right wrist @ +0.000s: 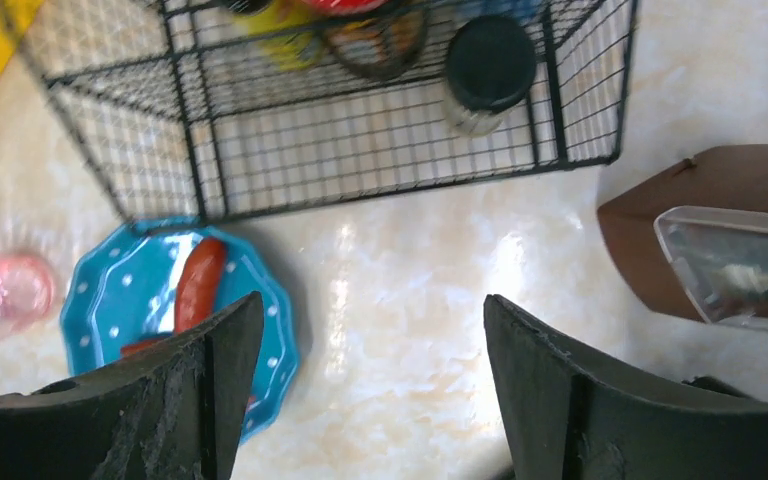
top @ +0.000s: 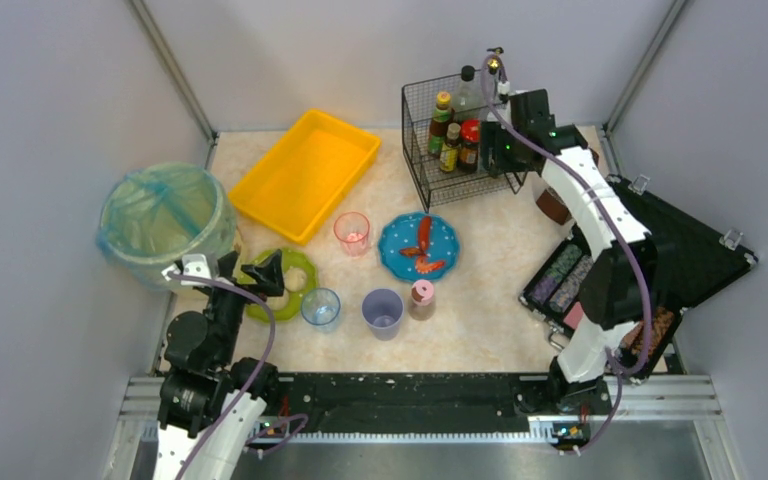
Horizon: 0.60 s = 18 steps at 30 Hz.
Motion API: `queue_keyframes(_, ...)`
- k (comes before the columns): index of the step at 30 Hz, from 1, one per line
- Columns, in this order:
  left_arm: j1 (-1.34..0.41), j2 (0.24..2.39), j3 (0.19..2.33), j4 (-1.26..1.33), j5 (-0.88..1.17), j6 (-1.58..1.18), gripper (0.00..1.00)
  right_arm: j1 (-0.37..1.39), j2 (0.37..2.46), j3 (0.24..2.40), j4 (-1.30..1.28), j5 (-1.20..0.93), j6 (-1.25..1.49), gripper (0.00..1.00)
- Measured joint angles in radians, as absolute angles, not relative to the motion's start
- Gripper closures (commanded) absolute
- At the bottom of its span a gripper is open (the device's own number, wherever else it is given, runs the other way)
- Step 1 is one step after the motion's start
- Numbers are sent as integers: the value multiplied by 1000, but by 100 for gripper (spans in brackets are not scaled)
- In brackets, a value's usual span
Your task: Clear the kitchen counter
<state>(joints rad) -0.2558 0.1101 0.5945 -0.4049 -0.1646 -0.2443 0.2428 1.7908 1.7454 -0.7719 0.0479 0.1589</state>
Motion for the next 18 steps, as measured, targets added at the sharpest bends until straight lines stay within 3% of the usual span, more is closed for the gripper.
queue_keyframes(18,-256,96,595,-405,-160,-245,2,489,1113,869,-365,-196,88,17)
